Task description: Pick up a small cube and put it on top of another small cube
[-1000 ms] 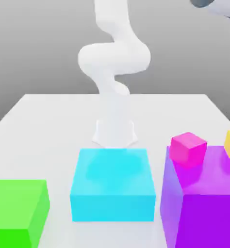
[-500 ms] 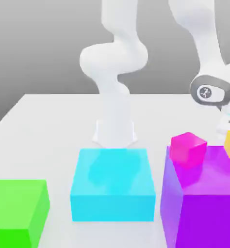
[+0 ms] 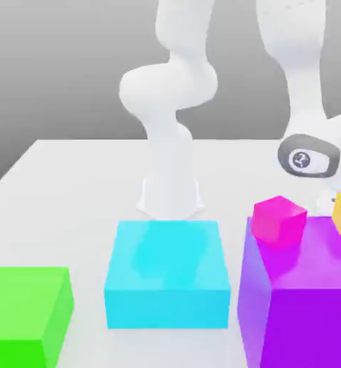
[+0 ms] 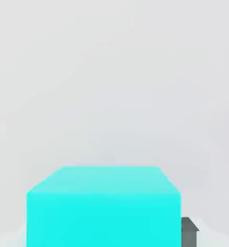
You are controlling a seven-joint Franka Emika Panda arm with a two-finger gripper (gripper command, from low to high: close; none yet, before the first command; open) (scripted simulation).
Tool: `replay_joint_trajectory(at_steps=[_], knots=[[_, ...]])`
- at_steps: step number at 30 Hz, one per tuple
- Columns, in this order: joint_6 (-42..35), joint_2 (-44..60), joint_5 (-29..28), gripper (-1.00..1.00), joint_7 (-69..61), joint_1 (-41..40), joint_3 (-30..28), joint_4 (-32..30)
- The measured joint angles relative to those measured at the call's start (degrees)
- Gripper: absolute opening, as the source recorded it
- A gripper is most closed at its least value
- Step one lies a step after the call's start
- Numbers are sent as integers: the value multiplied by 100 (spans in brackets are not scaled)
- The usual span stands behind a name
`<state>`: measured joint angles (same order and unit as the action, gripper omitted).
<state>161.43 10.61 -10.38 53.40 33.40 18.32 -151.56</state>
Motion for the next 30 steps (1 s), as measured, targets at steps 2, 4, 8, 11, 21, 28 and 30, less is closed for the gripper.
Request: replay_joint_trajectory(at_steps=[2, 4, 8, 11, 21, 28, 30], knots=[[-372, -225, 401, -100, -384, -64, 186, 137], [-813, -281, 745, -100, -816, -121, 344, 486], [-1785, -553, 1283, -100, -1619, -352, 359, 1157], [-2536, -778, 1647, -100, -2203, -544, 322, 1658], [-4727, -2373, 1633, -100, -3076, -1775, -866, 2362], [-3876, -2364, 1289, 100, -2812, -2129, -1090, 1584], [-3876, -2364, 1289, 100, -2812, -2129, -1090, 1584]])
